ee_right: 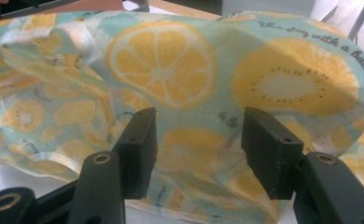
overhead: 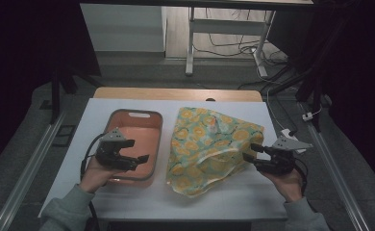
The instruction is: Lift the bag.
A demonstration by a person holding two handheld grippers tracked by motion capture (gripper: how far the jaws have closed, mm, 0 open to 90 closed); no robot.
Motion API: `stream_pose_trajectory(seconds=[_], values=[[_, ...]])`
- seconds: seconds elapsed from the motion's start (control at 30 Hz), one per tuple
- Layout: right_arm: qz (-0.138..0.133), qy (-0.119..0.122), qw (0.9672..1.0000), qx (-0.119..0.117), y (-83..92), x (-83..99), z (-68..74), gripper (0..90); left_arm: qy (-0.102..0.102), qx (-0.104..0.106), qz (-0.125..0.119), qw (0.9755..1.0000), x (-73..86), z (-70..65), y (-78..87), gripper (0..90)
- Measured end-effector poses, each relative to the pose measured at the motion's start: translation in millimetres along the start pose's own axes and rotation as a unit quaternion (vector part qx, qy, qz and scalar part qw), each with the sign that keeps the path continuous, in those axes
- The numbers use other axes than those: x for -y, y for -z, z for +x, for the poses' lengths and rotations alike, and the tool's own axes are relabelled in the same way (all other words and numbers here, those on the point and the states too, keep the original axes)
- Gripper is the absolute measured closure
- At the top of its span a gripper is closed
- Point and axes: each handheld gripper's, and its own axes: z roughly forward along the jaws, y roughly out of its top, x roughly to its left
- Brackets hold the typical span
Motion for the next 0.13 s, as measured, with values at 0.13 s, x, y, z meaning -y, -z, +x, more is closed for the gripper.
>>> stream_pose_trajectory(seconds=[0.13], values=[[-0.002,0.004,1.0,-0.002,-0.6,-0.1,2.7,45.5,-0.001,0.0,0.0,1.0,1.3,-0.9,0.6,15.4]])
